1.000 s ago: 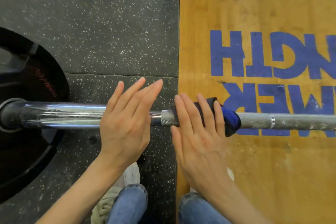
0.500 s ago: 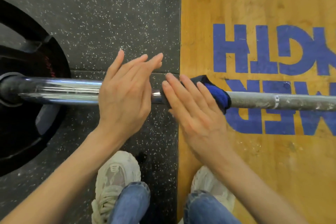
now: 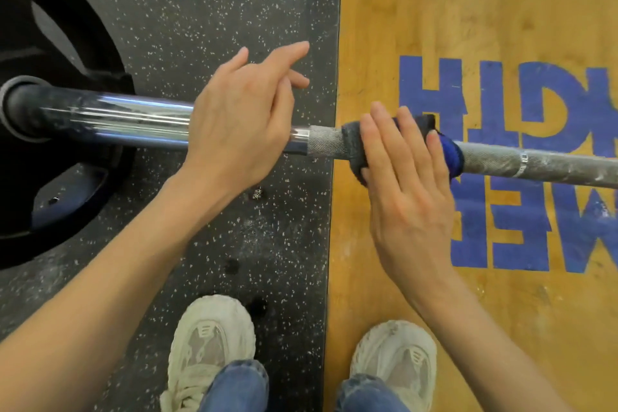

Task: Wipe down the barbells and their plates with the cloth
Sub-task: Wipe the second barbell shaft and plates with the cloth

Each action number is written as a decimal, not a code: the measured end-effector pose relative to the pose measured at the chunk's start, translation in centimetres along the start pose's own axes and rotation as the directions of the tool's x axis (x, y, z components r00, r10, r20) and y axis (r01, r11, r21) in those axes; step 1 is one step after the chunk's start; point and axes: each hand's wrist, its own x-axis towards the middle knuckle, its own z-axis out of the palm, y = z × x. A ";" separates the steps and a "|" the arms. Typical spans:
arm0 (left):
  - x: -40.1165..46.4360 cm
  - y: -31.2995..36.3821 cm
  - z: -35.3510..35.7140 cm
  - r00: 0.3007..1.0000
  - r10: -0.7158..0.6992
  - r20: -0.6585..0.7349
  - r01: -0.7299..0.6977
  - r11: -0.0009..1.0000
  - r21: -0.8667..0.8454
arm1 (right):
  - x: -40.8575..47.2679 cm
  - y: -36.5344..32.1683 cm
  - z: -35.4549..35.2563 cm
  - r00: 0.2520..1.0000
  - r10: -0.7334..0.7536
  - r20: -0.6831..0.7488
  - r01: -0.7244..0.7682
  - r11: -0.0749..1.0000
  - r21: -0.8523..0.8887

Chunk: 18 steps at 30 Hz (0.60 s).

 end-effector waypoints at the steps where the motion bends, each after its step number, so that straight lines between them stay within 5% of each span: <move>1: 0.6 0.0 0.0 1.000 -0.014 -0.003 0.014 1.000 -0.008 | 0.4 -0.7 0.3 0.999 0.045 -0.011 -0.045 0.999 0.016; 8: 4.1 -0.1 -0.6 0.995 -0.082 0.052 0.085 0.995 -0.053 | 3.1 0.1 1.9 0.994 -0.107 -0.009 0.107 0.994 -0.038; 15: 5.7 -0.7 -0.1 0.991 -0.087 0.097 0.088 0.996 -0.009 | 6.5 0.0 3.7 0.991 -0.040 -0.124 0.029 0.995 -0.092; 18: 5.6 -0.7 0.1 0.995 -0.061 0.078 0.060 0.998 0.009 | 10.0 -0.8 3.4 0.976 0.102 -0.193 -0.135 0.977 -0.167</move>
